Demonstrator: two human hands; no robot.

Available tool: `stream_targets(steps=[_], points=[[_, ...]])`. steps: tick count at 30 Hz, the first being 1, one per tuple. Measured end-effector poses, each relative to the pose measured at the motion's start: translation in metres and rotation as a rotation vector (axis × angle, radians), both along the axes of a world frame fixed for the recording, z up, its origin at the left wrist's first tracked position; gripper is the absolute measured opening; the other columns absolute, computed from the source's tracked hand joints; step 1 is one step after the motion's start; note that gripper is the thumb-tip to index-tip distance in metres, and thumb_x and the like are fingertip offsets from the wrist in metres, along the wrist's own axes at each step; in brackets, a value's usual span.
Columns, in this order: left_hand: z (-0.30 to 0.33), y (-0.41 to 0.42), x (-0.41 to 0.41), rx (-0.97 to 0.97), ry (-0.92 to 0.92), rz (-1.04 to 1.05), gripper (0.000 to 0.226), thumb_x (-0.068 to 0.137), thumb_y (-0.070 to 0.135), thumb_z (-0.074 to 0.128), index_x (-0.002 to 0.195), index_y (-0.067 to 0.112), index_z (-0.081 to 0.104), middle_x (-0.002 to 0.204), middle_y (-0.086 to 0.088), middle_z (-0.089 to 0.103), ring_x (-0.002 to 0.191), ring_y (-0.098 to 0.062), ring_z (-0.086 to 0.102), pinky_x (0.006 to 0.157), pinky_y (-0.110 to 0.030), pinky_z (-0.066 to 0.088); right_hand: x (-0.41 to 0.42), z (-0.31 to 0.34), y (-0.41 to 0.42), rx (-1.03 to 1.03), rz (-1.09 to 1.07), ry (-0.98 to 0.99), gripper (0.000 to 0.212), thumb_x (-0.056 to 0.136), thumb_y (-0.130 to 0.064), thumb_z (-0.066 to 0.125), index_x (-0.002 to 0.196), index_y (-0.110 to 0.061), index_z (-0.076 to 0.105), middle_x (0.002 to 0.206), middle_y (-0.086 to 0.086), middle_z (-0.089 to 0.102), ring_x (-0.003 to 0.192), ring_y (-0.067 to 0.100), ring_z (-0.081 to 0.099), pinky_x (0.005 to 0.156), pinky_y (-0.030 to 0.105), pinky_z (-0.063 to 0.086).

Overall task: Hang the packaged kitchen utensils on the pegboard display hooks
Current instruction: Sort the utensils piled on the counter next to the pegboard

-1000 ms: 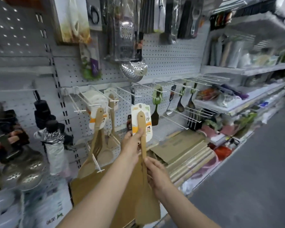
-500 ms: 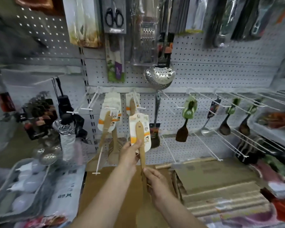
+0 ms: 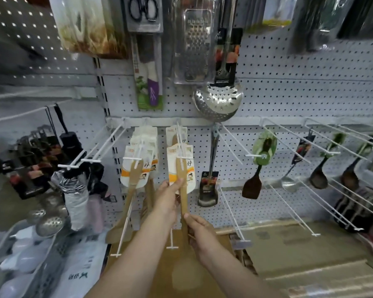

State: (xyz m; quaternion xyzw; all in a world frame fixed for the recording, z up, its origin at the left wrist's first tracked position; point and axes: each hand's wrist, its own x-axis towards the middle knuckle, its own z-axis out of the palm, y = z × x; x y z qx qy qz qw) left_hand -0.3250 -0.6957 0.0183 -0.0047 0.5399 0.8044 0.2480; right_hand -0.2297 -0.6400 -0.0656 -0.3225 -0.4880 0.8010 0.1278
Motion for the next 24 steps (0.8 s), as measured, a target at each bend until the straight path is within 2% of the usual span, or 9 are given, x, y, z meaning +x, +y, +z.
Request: stream_targets(steps=[2, 4, 7, 11, 14, 16, 21, 23, 24], points=[[0.005, 0.009, -0.017, -0.037, 0.006, 0.003, 0.008, 0.092, 0.018, 0.072, 0.094, 0.015, 0.065, 0.085, 0.0, 0.069, 0.074, -0.017, 0.058, 0.06, -0.029, 0.04, -0.019, 0.002, 0.007, -0.004, -0.001, 0.007, 0.015, 0.091, -0.023, 0.075, 0.103, -0.015, 0.08, 0.095, 0.003, 0.078, 0.096, 0.024, 0.068, 0.084, 0.037, 0.051], [0.006, 0.018, -0.035, -0.062, -0.013, 0.012, 0.008, 0.092, 0.017, 0.072, 0.09, 0.014, 0.065, 0.079, -0.001, 0.066, 0.067, -0.016, 0.055, 0.056, -0.028, 0.04, -0.035, 0.005, 0.013, -0.005, -0.005, -0.004, 0.014, 0.092, -0.022, 0.073, 0.102, -0.014, 0.079, 0.096, 0.005, 0.078, 0.096, 0.025, 0.069, 0.081, 0.035, 0.05], [0.004, 0.027, -0.059, -0.046, -0.03, 0.016, 0.002, 0.092, 0.012, 0.07, 0.092, 0.014, 0.069, 0.081, -0.004, 0.068, 0.062, -0.015, 0.057, 0.048, -0.023, 0.044, -0.056, 0.008, 0.02, -0.006, -0.011, -0.01, 0.009, 0.093, -0.019, 0.071, 0.094, -0.014, 0.079, 0.095, 0.008, 0.079, 0.095, 0.026, 0.071, 0.079, 0.035, 0.05], [0.001, 0.032, -0.072, -0.057, -0.005, 0.004, 0.011, 0.095, 0.006, 0.063, 0.097, 0.013, 0.071, 0.083, -0.008, 0.07, 0.056, -0.013, 0.056, 0.039, -0.017, 0.041, -0.075, 0.006, 0.027, 0.01, -0.02, -0.011, 0.011, 0.094, -0.017, 0.07, 0.089, -0.015, 0.079, 0.093, 0.009, 0.079, 0.095, 0.028, 0.07, 0.089, 0.04, 0.051], [-0.001, 0.03, -0.07, -0.086, 0.006, 0.004, 0.009, 0.095, 0.008, 0.064, 0.098, 0.013, 0.072, 0.084, -0.007, 0.071, 0.057, -0.013, 0.056, 0.041, -0.017, 0.041, -0.079, 0.004, 0.029, -0.009, -0.052, -0.02, 0.009, 0.094, -0.013, 0.07, 0.098, -0.01, 0.078, 0.092, 0.01, 0.078, 0.092, 0.026, 0.07, 0.083, 0.034, 0.053], [-0.004, 0.028, -0.067, -0.091, 0.01, 0.016, 0.008, 0.094, 0.013, 0.068, 0.1, 0.014, 0.073, 0.088, -0.006, 0.074, 0.066, -0.016, 0.061, 0.047, -0.019, 0.044, -0.078, 0.004, 0.029, -0.016, -0.046, -0.018, 0.011, 0.094, -0.012, 0.07, 0.101, -0.007, 0.077, 0.095, 0.013, 0.078, 0.093, 0.026, 0.07, 0.081, 0.031, 0.053], [0.0, 0.019, -0.044, -0.122, -0.018, 0.028, 0.028, 0.089, 0.029, 0.076, 0.108, 0.009, 0.07, 0.102, -0.013, 0.076, 0.09, -0.025, 0.071, 0.066, -0.029, 0.053, -0.063, 0.013, 0.028, 0.006, 0.011, -0.036, 0.011, 0.095, -0.013, 0.068, 0.101, -0.005, 0.073, 0.099, 0.014, 0.077, 0.09, 0.025, 0.07, 0.076, 0.031, 0.054], [0.003, 0.008, -0.03, -0.126, -0.027, 0.003, 0.025, 0.094, 0.027, 0.071, 0.109, 0.007, 0.068, 0.104, -0.014, 0.075, 0.093, -0.023, 0.071, 0.065, -0.024, 0.055, -0.053, 0.021, 0.027, 0.02, 0.041, -0.045, 0.011, 0.097, -0.015, 0.066, 0.103, -0.008, 0.072, 0.101, 0.008, 0.076, 0.093, 0.018, 0.068, 0.084, 0.032, 0.052], [0.006, 0.001, -0.021, -0.125, -0.041, -0.015, 0.02, 0.097, 0.027, 0.067, 0.106, 0.009, 0.067, 0.098, -0.01, 0.074, 0.087, -0.017, 0.069, 0.058, -0.02, 0.053, -0.047, 0.024, 0.027, 0.036, 0.052, -0.052, 0.01, 0.098, -0.016, 0.065, 0.104, -0.011, 0.071, 0.104, 0.005, 0.075, 0.097, 0.015, 0.066, 0.09, 0.035, 0.05]])
